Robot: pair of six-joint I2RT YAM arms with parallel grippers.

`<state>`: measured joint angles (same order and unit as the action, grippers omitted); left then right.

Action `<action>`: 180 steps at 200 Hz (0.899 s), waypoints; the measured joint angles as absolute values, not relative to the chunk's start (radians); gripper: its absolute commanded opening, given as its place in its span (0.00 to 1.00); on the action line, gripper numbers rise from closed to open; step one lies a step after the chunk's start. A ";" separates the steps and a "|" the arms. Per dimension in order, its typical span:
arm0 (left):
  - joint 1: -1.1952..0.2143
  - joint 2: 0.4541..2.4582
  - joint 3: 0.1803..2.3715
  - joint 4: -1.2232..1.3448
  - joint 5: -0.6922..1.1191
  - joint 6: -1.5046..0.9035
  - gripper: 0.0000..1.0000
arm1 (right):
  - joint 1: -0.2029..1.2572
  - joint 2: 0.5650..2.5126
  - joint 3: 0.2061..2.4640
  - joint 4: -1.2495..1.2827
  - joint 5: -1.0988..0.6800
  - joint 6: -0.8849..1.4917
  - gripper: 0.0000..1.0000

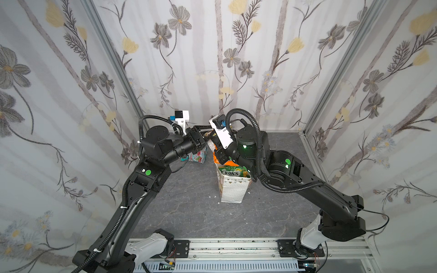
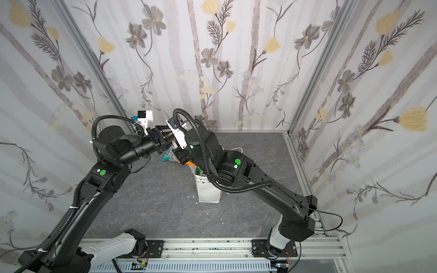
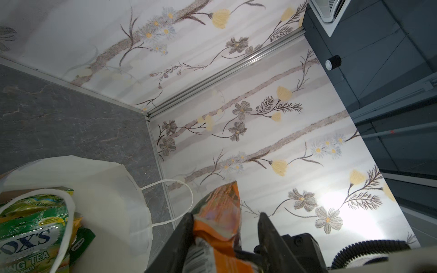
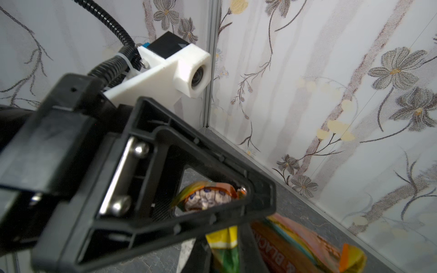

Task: Take the snacks out of the paper bag
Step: Pick up the snack from the paper bag.

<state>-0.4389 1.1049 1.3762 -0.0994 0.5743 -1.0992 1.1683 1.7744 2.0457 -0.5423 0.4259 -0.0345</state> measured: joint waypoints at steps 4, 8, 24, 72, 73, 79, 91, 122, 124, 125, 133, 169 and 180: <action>-0.438 1.105 1.374 -0.093 0.575 -1.104 0.26 | 1.168 1.774 2.046 -0.542 0.426 -0.035 0.03; -0.438 1.104 1.372 -0.088 0.576 -1.105 0.24 | 1.168 1.774 2.046 -0.542 0.425 -0.035 0.04; -0.438 1.104 1.368 -0.074 0.572 -1.111 0.16 | 1.166 1.773 2.046 -0.542 0.425 -0.034 0.12; -0.437 1.098 1.365 -0.062 0.561 -1.102 0.00 | 1.165 1.770 2.048 -0.543 0.418 -0.033 0.28; -0.437 1.098 1.365 -0.062 0.561 -1.102 0.00 | 1.165 1.770 2.048 -0.543 0.417 -0.033 0.28; -0.436 1.097 1.364 -0.056 0.561 -1.098 0.00 | 1.165 1.768 2.048 -0.543 0.413 -0.028 0.31; -0.436 1.091 1.362 -0.046 0.560 -1.085 0.00 | 1.164 1.762 2.048 -0.543 0.397 -0.022 0.37; -0.430 1.072 1.361 -0.033 0.560 -1.036 0.00 | 1.165 1.750 2.047 -0.541 0.359 -0.007 0.46; -0.429 1.071 1.361 -0.033 0.560 -1.031 0.00 | 1.165 1.749 2.047 -0.541 0.356 -0.007 0.46; -0.429 1.071 1.361 -0.033 0.560 -1.028 0.00 | 1.165 1.749 2.047 -0.541 0.355 -0.007 0.46; -0.425 1.068 1.361 -0.034 0.559 -1.016 0.00 | 1.165 1.746 2.047 -0.539 0.342 0.001 0.48; -0.407 1.067 1.361 -0.043 0.558 -0.991 0.00 | 1.166 1.729 2.047 -0.522 0.308 0.011 0.61; -0.402 1.067 1.364 -0.046 0.558 -0.982 0.00 | 1.166 1.722 2.047 -0.521 0.300 0.019 0.68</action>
<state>-0.4015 1.0672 1.3636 -0.0460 0.5575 -0.9821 1.1656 1.7218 2.0468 -0.5205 0.3004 0.0185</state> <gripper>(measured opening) 0.076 0.615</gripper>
